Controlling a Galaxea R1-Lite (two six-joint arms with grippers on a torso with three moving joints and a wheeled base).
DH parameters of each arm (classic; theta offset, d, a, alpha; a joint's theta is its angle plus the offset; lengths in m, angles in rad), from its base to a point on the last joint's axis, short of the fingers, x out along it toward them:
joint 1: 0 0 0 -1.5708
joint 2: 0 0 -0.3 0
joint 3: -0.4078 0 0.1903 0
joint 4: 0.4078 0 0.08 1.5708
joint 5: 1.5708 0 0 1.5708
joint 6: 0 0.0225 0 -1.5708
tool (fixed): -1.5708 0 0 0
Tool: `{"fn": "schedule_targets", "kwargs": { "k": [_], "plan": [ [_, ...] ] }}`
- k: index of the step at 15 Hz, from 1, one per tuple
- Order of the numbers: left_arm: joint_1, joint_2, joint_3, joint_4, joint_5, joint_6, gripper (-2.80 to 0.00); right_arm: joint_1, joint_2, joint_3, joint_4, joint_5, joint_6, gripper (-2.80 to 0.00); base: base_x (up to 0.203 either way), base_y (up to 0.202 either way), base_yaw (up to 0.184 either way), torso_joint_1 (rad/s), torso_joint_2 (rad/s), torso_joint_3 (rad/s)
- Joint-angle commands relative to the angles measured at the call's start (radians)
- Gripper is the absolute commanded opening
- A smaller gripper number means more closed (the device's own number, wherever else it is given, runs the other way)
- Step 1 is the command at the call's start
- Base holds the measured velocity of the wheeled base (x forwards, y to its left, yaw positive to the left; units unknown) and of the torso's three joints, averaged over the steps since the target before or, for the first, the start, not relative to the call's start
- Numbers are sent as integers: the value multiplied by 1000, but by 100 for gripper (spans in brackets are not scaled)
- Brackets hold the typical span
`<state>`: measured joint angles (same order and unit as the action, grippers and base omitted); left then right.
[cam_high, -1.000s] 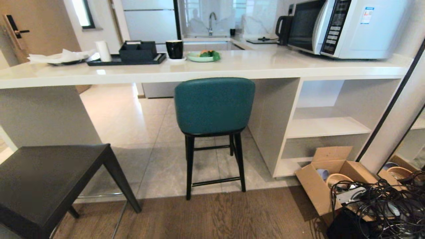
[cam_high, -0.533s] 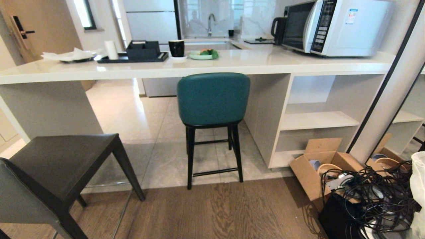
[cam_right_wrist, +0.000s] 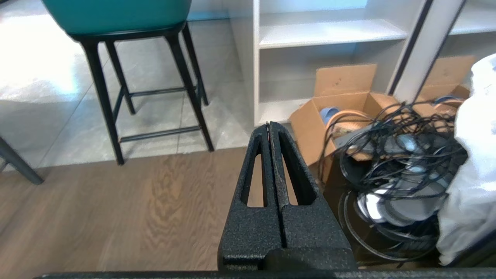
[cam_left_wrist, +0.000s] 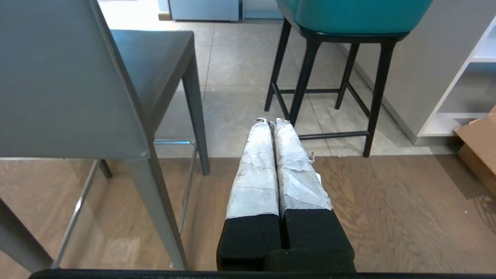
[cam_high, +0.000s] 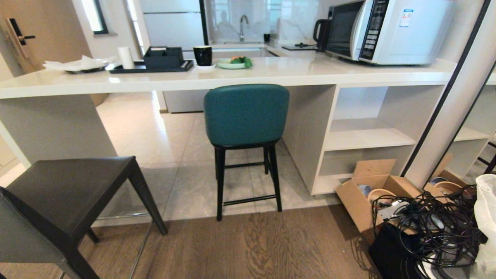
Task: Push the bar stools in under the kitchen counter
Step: Push the gray chair back under the dining table
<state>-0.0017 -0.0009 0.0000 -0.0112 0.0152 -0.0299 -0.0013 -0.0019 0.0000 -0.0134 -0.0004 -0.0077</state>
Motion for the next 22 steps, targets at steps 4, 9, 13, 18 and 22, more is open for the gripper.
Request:
{"fn": "schedule_targets", "kwargs": {
  "k": [4, 9, 13, 18, 22],
  "plan": [
    [0, 2, 2, -1, 0, -1, -280, 0, 0, 0, 1, -1, 1, -280, -2, 142, 0, 1, 3, 2],
    [0, 2, 2, -1, 0, -2, -280, 0, 2, 0, 1, -1, 2, -280, 0, 199, -3, 4, 2, 1],
    [-1, 2, 2, -1, 0, -2, -280, 0, 1, 0, 1, -1, 2, -280, 0, 199, -1, 1, 2, 3],
    [-1, 2, 2, -1, 0, -3, -280, 0, 2, 0, 1, -1, 3, -280, 0, 197, -2, 3, 3, 3],
    [0, 2, 2, -1, -1, -2, -280, 0, 2, 0, 1, -1, 5, -280, 0, 195, 0, 2, 3, 2]
  ]
}}
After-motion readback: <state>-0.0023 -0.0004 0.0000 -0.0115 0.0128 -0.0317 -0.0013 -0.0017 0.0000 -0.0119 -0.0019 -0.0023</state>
